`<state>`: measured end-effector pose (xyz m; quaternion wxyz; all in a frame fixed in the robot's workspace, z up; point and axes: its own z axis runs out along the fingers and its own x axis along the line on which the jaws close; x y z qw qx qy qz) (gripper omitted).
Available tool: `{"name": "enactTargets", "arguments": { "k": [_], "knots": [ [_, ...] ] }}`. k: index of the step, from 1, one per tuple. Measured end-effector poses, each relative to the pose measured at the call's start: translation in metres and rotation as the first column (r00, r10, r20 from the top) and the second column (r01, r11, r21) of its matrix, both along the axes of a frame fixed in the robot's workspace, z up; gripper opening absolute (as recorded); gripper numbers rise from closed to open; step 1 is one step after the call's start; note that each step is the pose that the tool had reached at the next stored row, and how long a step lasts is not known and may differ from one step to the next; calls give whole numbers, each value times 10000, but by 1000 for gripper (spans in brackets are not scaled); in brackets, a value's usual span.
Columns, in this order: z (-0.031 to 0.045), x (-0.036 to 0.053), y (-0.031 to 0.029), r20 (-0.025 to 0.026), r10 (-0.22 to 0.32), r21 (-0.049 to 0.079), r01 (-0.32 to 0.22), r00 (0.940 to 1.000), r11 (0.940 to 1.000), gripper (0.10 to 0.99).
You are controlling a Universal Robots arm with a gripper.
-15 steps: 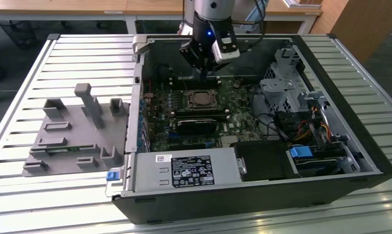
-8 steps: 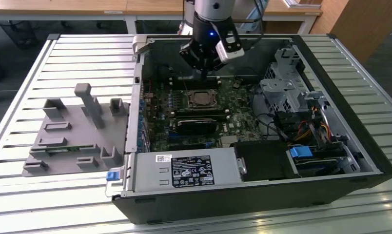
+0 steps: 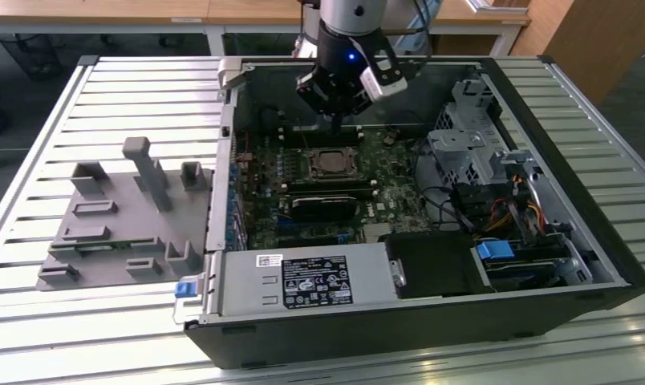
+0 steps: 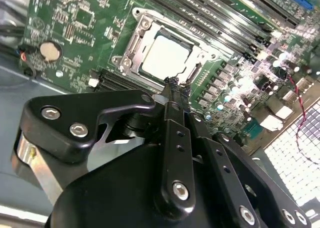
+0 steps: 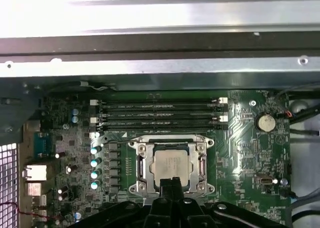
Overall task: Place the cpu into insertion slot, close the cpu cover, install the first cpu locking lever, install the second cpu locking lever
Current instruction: 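Install the first cpu locking lever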
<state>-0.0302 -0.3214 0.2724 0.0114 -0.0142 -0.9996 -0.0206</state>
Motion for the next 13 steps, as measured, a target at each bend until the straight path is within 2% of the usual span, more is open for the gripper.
{"name": "enactTargets", "arguments": {
  "k": [1,4,6,13],
  "knots": [
    [0,0,0,8,97,35,-97,10000,9999,106],
    [-2,-1,0,95,300,43,-301,9995,9995,106],
    [-4,-12,0,120,317,41,-317,9994,9995,106],
    [-22,-169,16,143,317,46,-318,9994,9995,106]
  ]
}}
